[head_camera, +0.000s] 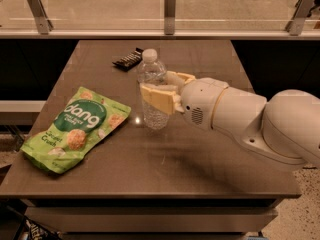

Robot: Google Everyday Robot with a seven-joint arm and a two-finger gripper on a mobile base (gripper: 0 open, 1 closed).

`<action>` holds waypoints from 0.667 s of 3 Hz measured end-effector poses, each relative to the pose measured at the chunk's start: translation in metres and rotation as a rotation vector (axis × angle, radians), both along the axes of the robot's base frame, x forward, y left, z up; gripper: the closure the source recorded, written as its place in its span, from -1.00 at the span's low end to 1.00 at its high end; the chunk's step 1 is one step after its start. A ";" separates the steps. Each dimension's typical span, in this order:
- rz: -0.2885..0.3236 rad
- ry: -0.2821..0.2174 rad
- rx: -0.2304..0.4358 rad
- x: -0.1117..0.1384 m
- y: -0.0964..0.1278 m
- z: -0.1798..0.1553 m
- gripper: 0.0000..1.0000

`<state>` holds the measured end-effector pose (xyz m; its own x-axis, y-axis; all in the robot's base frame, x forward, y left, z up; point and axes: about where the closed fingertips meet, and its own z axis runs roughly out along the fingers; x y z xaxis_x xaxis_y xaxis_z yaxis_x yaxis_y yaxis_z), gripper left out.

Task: Move water bottle near green rice chip bag

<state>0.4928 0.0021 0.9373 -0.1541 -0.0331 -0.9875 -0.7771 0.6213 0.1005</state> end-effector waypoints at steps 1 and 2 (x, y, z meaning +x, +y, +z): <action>0.019 0.021 0.030 0.004 0.004 -0.009 1.00; 0.043 0.038 0.066 0.007 0.010 -0.017 1.00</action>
Offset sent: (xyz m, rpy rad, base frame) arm 0.0134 0.0137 -0.0285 0.1197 0.0643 0.0688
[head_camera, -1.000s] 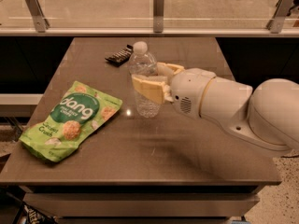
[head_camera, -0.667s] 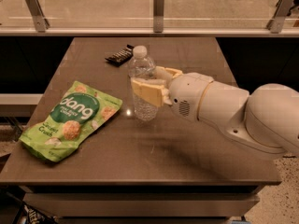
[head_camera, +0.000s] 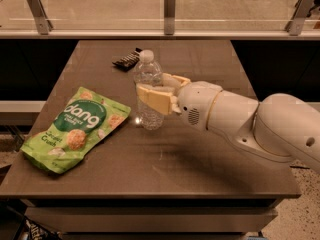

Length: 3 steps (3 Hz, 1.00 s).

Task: Move water bottle near green rice chip bag

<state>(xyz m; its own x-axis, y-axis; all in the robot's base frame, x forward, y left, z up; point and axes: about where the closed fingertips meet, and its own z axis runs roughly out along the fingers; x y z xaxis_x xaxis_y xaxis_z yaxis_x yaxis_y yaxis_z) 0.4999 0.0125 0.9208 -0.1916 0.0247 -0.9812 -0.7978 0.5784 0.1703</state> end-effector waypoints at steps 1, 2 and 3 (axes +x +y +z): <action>0.000 0.000 0.000 0.000 0.000 0.001 0.65; 0.000 0.000 0.000 0.000 0.000 0.001 0.19; 0.004 -0.001 -0.002 -0.001 0.002 0.002 -0.30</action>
Offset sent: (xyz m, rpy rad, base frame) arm 0.0000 0.0000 0.0011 0.0000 0.0000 0.0001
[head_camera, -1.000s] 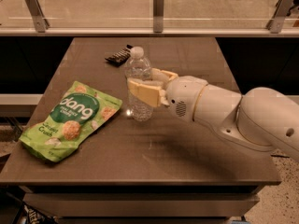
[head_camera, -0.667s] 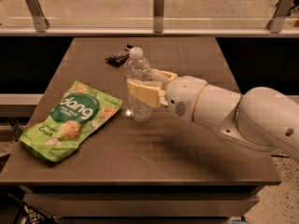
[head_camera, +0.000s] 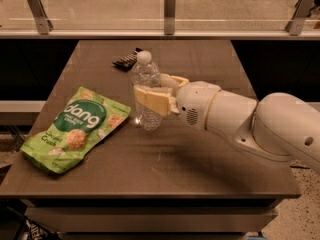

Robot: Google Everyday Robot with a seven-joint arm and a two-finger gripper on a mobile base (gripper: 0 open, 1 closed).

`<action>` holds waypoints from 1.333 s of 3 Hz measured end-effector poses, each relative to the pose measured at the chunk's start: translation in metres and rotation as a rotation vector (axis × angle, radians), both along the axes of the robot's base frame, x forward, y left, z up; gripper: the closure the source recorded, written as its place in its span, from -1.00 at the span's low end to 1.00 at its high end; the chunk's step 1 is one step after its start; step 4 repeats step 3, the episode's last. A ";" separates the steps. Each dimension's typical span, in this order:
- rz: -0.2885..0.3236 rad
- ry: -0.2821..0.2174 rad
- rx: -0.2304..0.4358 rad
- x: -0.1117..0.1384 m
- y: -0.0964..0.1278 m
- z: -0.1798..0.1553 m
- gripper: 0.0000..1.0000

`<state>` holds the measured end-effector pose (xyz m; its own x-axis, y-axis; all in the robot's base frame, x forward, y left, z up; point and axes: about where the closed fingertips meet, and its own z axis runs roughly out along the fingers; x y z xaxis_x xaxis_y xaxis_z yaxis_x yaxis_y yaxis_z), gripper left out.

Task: Move water bottle near green rice chip bag

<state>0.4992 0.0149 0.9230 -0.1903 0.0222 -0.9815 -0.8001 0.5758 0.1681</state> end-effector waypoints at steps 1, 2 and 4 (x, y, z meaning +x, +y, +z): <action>0.003 -0.001 -0.002 -0.001 0.002 0.001 -0.74; 0.006 -0.003 -0.003 -0.001 0.004 0.001 -1.00; 0.006 -0.003 -0.003 -0.001 0.004 0.001 -1.00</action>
Offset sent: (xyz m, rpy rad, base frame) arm -0.0006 0.0019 0.0006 -0.0015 -0.0012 0.0029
